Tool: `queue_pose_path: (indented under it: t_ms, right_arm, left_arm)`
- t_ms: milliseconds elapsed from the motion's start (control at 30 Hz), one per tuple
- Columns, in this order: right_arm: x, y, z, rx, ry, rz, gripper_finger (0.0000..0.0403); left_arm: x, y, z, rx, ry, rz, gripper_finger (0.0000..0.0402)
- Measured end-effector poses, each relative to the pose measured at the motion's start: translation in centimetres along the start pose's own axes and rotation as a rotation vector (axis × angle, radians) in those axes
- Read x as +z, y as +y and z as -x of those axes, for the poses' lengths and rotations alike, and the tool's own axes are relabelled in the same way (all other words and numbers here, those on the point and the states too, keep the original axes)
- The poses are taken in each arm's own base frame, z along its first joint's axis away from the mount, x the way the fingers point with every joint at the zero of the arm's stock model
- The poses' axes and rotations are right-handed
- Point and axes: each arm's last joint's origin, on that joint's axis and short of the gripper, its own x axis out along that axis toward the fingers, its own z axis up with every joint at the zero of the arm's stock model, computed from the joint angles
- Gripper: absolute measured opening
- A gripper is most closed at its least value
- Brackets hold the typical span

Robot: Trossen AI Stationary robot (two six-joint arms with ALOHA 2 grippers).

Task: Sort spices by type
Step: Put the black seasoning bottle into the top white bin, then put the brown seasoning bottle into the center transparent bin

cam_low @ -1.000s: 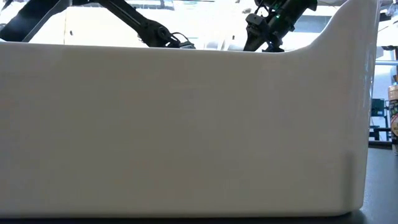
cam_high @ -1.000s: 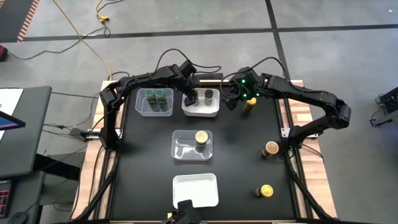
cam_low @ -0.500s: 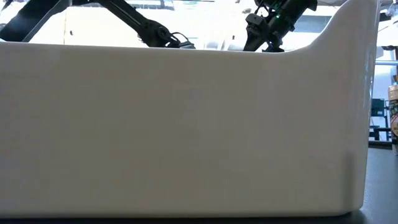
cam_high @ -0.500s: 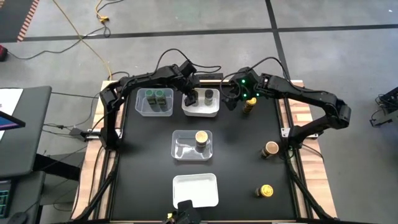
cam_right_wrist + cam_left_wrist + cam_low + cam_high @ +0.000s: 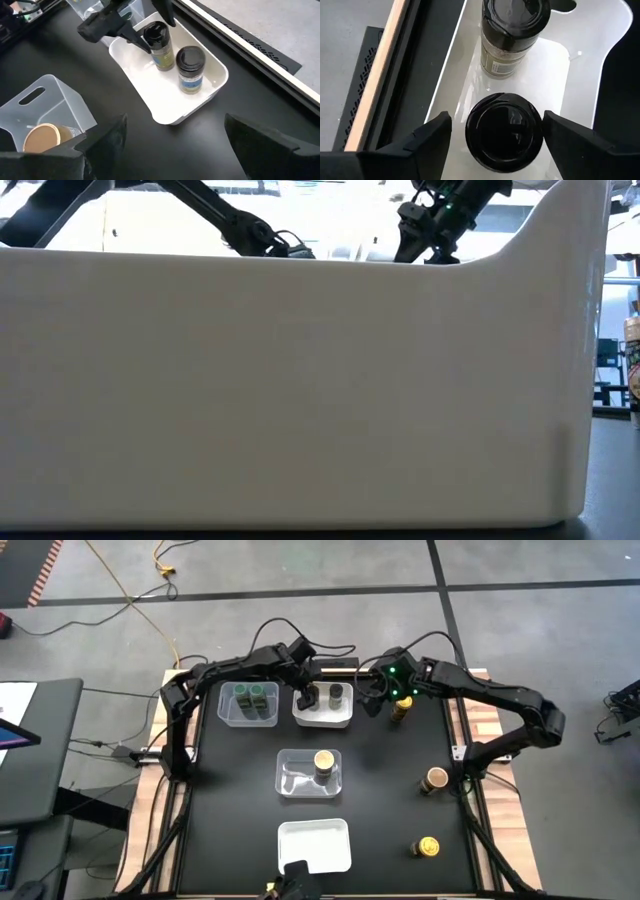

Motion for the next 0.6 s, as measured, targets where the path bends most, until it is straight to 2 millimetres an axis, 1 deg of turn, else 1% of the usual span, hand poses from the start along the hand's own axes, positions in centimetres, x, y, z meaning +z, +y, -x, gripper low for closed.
queue_pose_path:
  t_ms: [100,400,533,600]
  right_arm:
    - [0.1,-0.6,0.6,-0.013,-0.012,-0.016,0.036]
    - [0.4,-1.6,3.0,-0.025,-0.081,-0.056,0.036]
    - [0.0,-2.4,3.6,-0.053,-0.052,-0.098,0.036]
    - [-0.4,-2.9,3.7,-0.078,-0.006,-0.147,0.036]
  left_arm:
    - [0.3,0.0,0.9,0.026,-0.017,-0.004,0.0297]
    - [1.4,-0.5,5.4,0.085,-0.106,-0.029,0.0297]
    - [1.7,-0.7,7.1,0.107,-0.142,-0.1,0.0297]
    - [1.8,-0.9,8.1,0.111,-0.158,-0.078,0.0297]
